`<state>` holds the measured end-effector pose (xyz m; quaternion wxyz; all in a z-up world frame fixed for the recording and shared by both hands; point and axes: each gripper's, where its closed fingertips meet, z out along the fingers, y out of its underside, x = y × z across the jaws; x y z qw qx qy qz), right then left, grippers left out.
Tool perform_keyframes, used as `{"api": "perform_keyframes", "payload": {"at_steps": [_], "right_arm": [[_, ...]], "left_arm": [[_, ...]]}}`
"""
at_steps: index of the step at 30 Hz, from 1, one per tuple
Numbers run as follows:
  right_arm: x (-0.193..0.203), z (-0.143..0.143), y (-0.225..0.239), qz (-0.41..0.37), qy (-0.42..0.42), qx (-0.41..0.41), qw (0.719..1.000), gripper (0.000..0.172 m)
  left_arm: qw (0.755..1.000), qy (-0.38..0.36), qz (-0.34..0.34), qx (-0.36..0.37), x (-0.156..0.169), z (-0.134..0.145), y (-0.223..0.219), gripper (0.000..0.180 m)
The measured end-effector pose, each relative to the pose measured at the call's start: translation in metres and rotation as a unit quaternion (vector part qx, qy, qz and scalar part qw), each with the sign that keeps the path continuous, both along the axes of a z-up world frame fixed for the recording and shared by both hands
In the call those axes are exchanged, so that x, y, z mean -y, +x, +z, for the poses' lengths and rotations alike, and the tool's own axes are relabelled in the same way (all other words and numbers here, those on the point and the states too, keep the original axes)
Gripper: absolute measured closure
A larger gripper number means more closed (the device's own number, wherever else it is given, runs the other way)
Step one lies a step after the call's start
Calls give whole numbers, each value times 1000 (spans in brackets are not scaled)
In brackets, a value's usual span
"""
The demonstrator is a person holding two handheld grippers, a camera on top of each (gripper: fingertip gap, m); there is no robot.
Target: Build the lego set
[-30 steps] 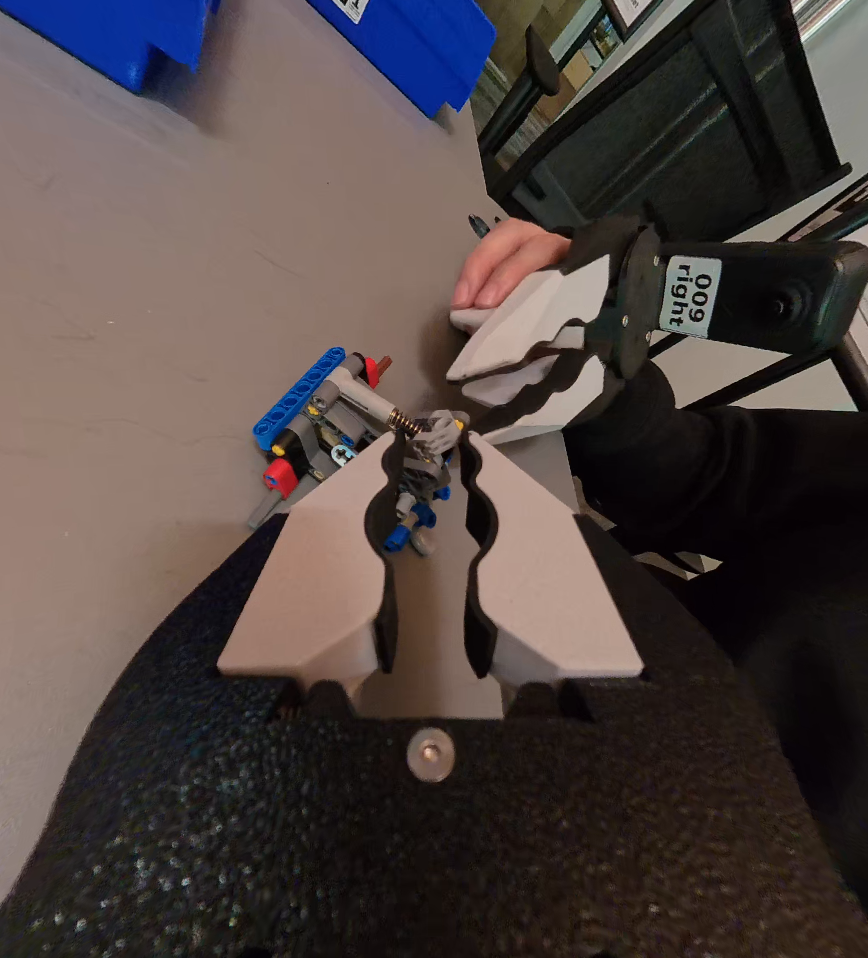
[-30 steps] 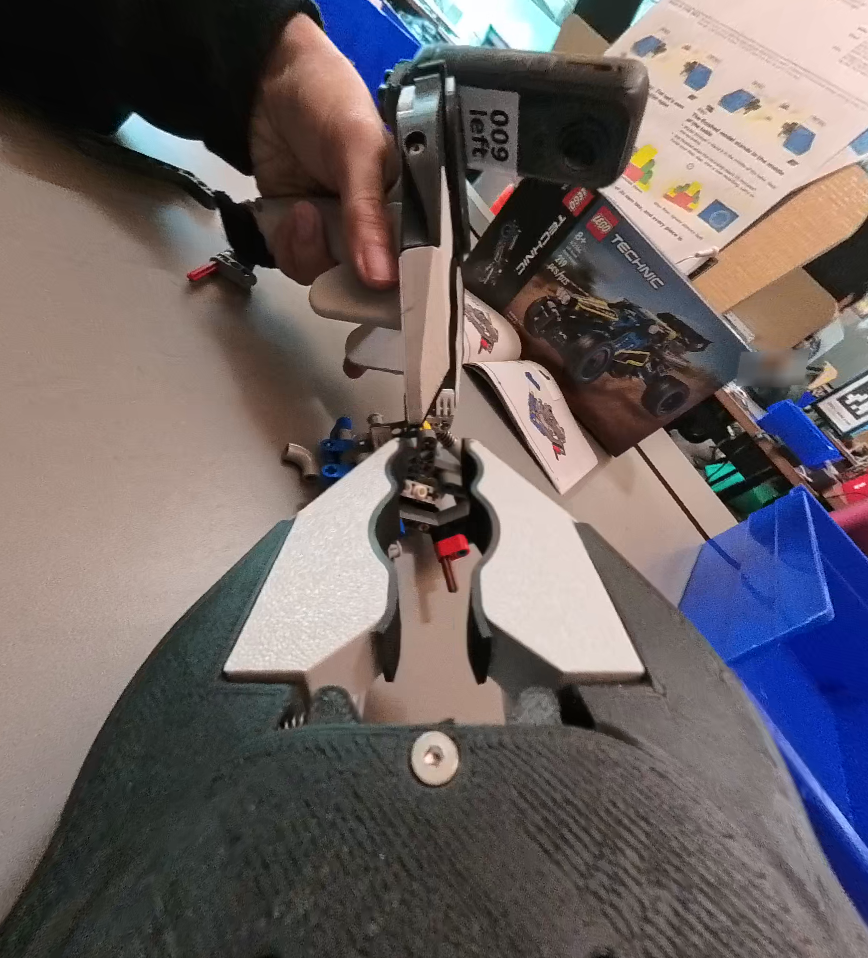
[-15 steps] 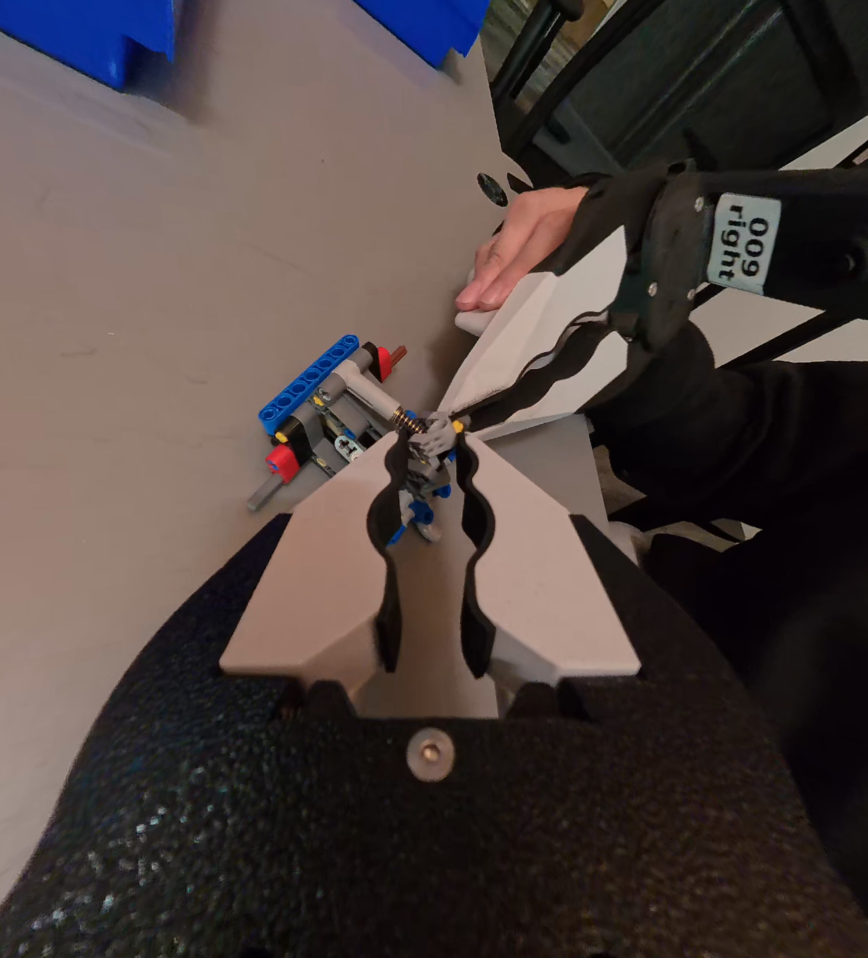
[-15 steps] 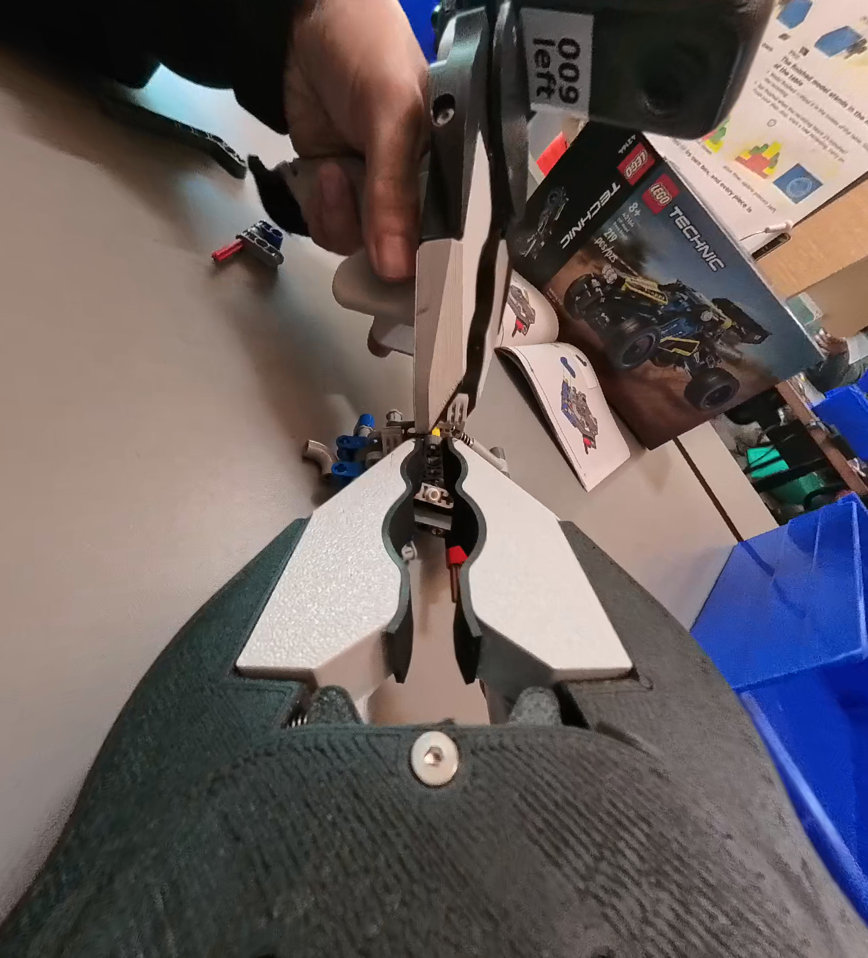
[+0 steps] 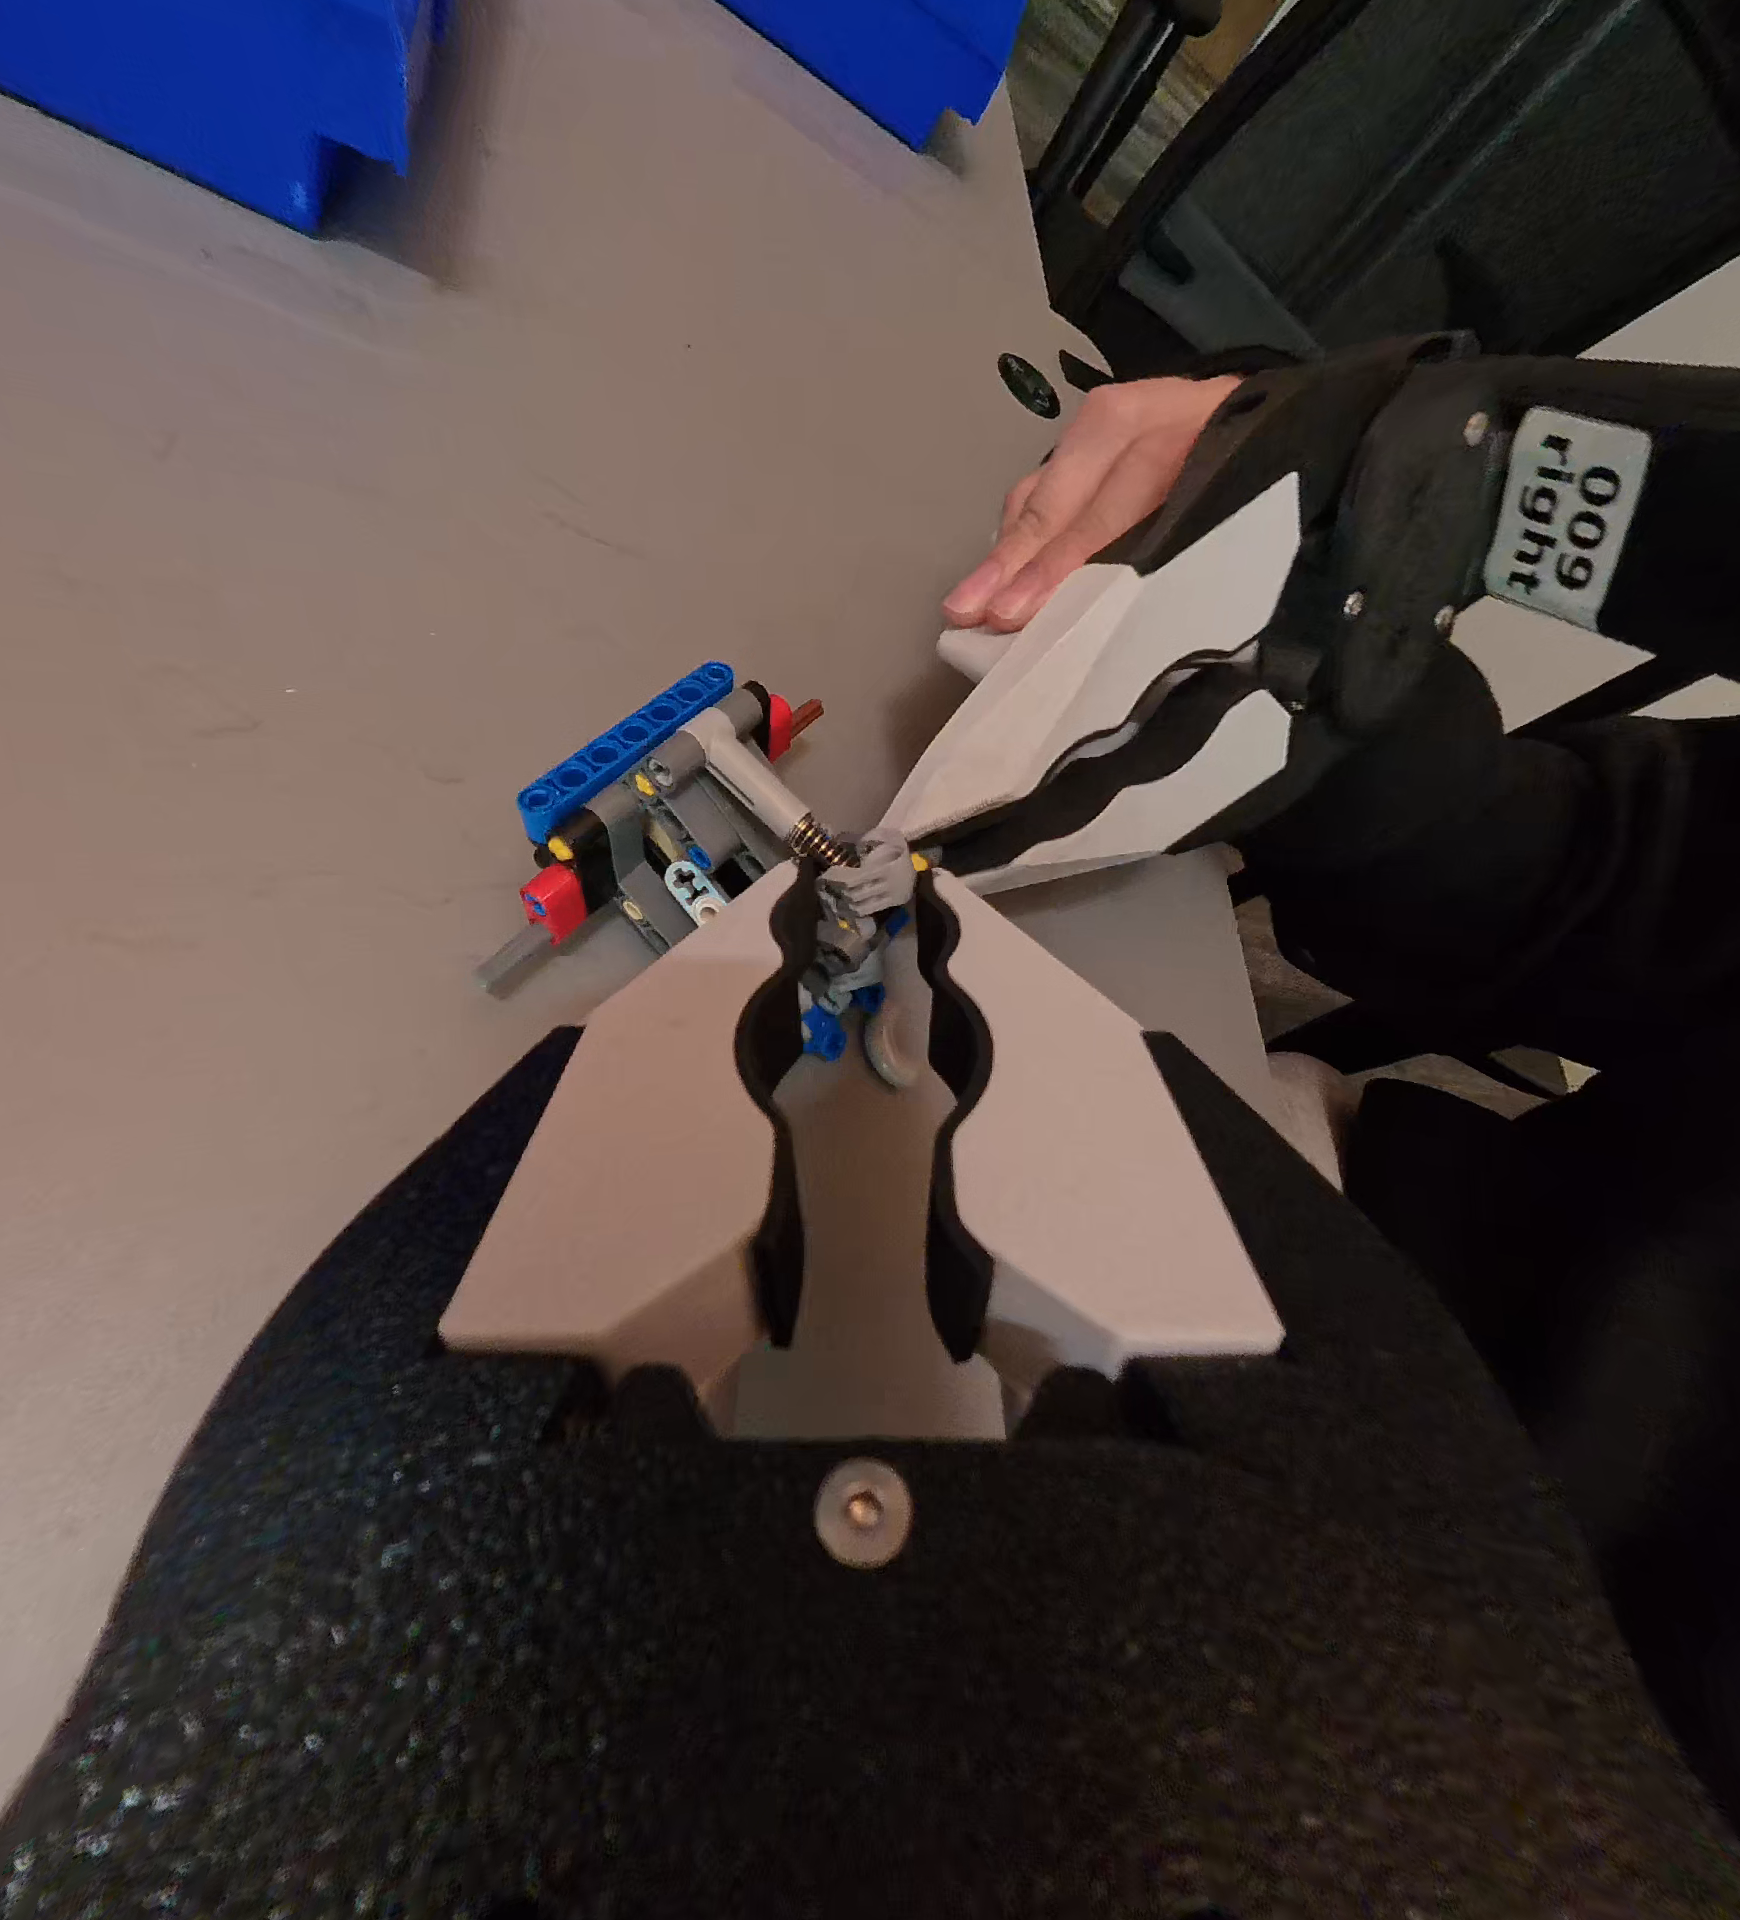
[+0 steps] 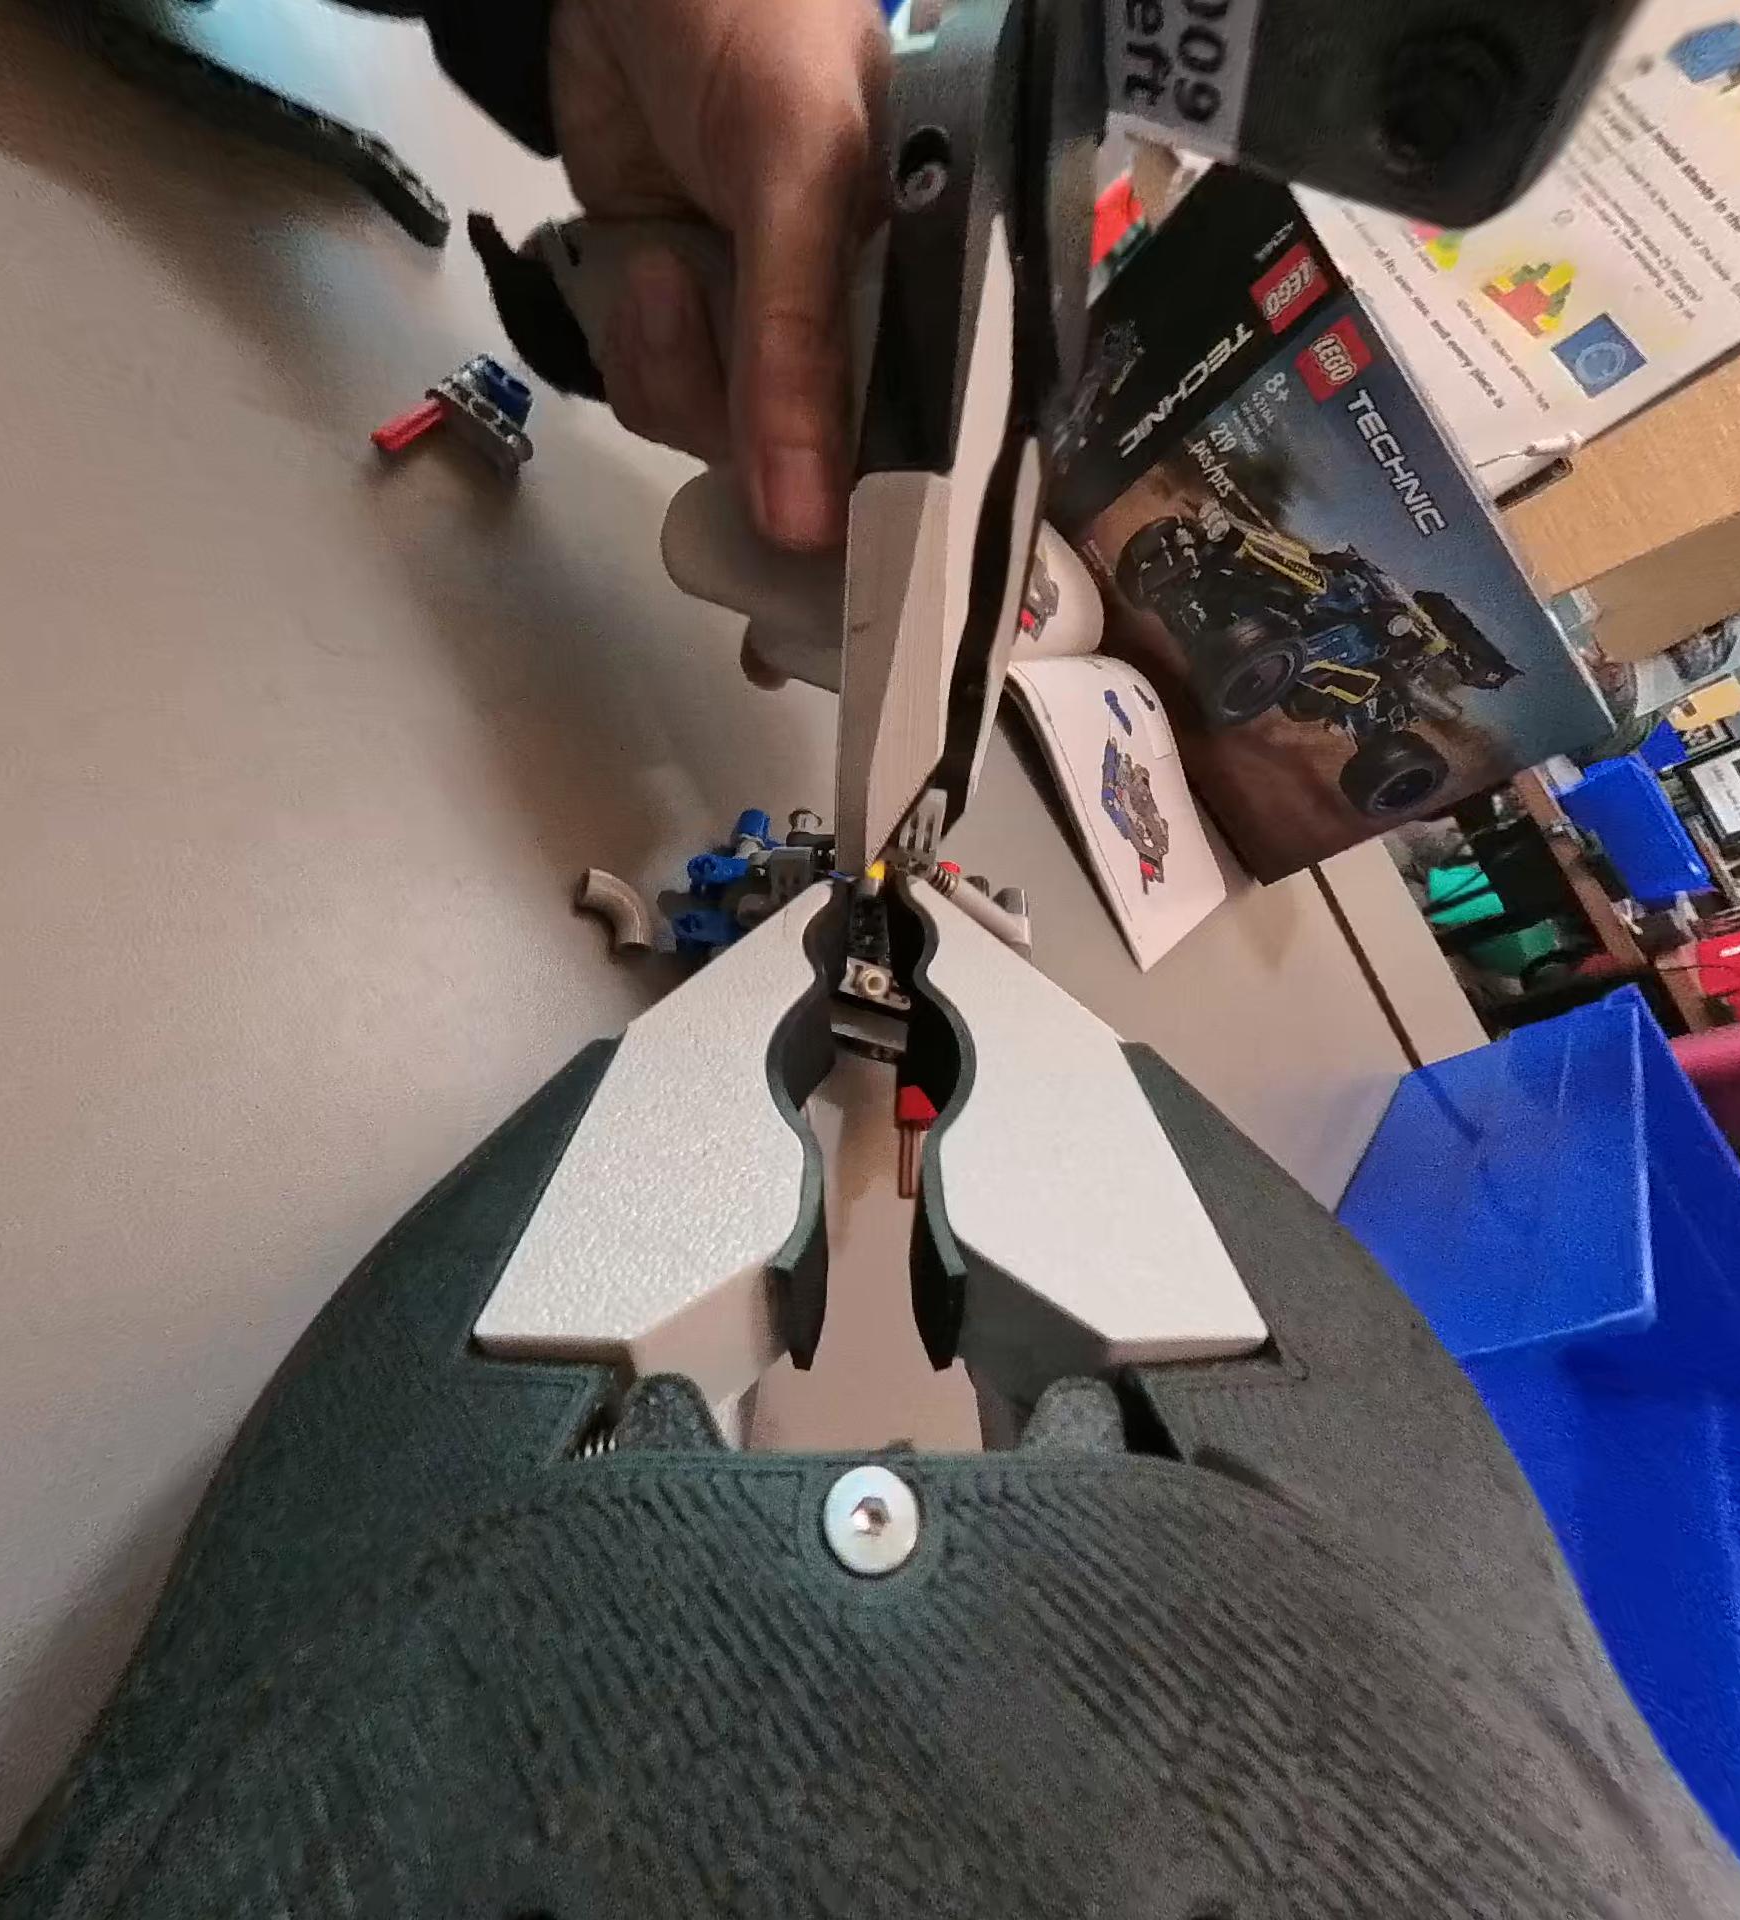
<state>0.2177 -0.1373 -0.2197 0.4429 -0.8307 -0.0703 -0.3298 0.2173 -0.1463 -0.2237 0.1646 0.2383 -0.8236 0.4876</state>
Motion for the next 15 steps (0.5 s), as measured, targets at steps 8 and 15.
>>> {"api": "perform_keyframes", "payload": {"at_steps": [8,15], "right_arm": [[1,3,6,-32,32,1,999,167],[-15,4,10,-64,67,-25,995,165]], "left_arm": [[993,91,30,74,-21,-1,10,142],[990,112,41,73,-24,-2,6,144]]}}
